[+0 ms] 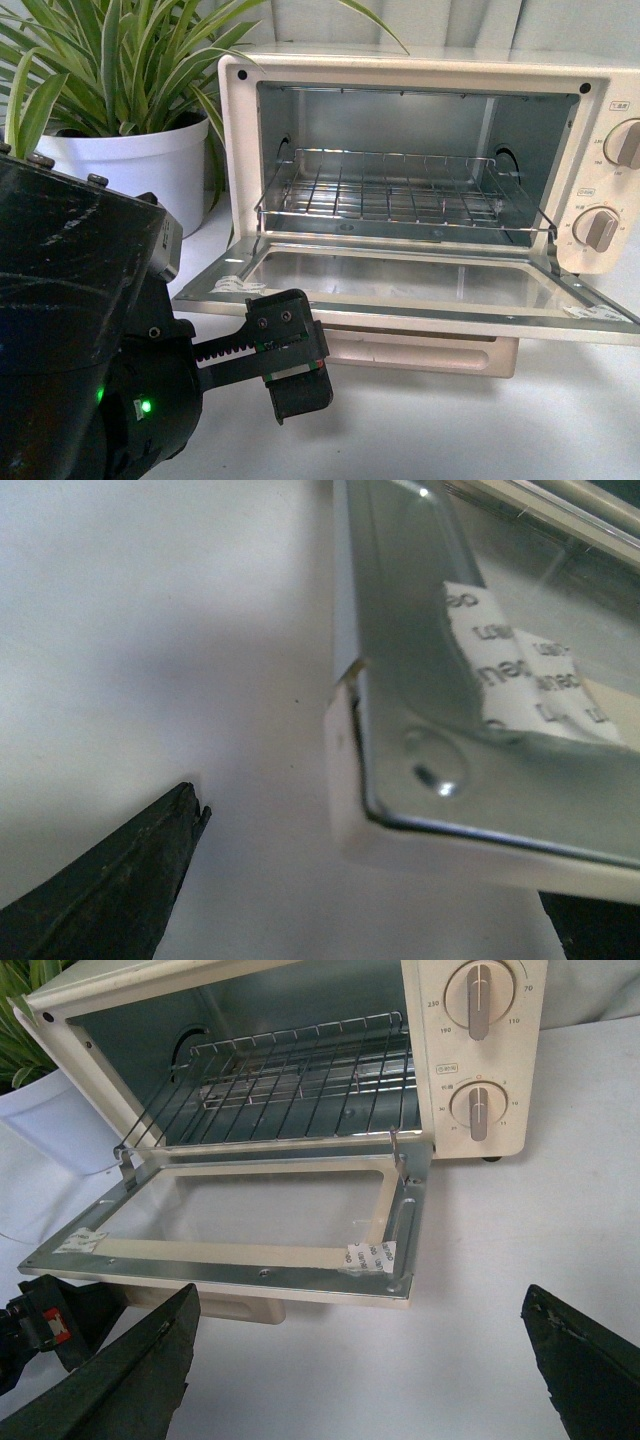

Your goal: Open oven

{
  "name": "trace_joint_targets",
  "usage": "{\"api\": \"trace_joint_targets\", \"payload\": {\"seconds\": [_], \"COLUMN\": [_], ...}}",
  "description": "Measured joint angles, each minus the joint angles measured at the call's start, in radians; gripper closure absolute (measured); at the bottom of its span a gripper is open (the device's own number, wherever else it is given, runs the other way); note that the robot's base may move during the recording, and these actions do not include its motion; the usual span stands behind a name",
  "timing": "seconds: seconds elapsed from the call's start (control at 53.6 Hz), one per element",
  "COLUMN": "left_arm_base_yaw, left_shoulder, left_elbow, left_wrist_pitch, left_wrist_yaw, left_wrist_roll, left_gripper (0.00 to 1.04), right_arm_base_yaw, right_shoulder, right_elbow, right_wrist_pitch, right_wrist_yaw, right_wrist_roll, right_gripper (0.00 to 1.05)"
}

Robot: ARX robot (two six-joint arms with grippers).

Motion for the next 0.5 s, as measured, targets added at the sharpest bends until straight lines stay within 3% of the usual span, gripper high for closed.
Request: {"api": "trace_joint_targets", "payload": {"seconds": [0.28,0.504], "left_arm_base_yaw": [-0.032,-0.040], "left_shoulder": [0.026,0.043], "left_elbow": [0.000,0.000], "left_wrist_pitch": [0.062,0.068], "left_wrist_yaw": [-0.113,-0.121], "left_wrist_roll": [0.255,0.349], "left_gripper": [0.07,0.07], "right_arm_base_yaw": [-0.012,-0.042], "right_shoulder": [-0.026,-0.027], "right_elbow": [-0.037,-0.052], "right_wrist_pitch": [-0.003,-0.003], "right_wrist_yaw": [-0.005,-0.026], "right_wrist_roll": [0.000,0.000], "right_gripper": [0.09,0.09]}}
